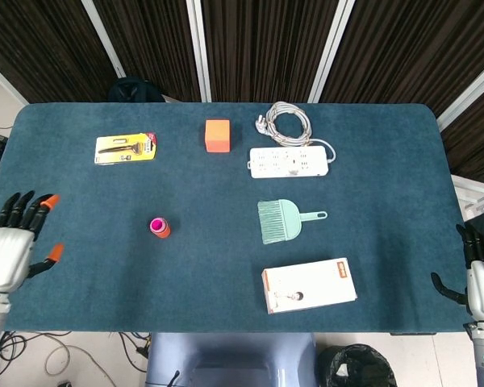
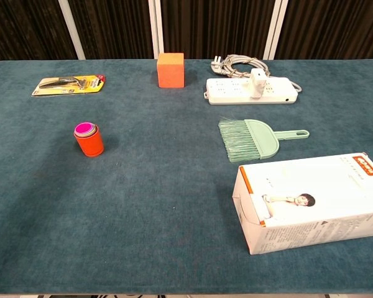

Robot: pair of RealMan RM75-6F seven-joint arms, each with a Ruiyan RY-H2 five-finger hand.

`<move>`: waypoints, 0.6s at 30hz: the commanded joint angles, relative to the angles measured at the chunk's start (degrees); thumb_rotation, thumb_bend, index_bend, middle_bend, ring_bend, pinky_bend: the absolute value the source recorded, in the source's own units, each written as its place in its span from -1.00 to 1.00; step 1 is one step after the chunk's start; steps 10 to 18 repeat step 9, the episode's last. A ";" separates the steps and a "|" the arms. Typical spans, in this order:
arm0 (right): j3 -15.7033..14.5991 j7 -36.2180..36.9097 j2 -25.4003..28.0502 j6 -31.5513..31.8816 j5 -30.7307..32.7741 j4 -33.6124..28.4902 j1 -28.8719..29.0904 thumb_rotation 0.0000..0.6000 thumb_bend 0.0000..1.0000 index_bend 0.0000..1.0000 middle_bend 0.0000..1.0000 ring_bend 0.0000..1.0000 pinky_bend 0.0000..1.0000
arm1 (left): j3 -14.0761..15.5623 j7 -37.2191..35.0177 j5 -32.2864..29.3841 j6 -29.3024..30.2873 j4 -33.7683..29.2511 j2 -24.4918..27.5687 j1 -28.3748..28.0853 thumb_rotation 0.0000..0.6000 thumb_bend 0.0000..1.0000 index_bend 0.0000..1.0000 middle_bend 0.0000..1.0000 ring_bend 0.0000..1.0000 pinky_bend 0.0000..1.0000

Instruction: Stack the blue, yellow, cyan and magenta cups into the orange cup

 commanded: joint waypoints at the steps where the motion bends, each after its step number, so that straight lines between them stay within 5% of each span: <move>1: -0.39 0.03 0.42 0.33 -0.77 -0.30 -0.18 1.00 -0.31 -0.87 -0.91 -0.85 -0.93 | 1.07 -6.34 2.04 2.43 2.35 1.23 3.13 1.00 -0.39 -0.79 -0.79 -1.00 -1.00; 18: -1.28 0.89 1.40 1.12 -3.97 -0.28 -0.16 1.00 -0.31 -0.87 -0.91 -0.85 -0.93 | 0.07 -9.37 2.51 1.03 4.93 1.47 4.11 1.00 -0.39 -0.77 -0.79 -1.00 -1.00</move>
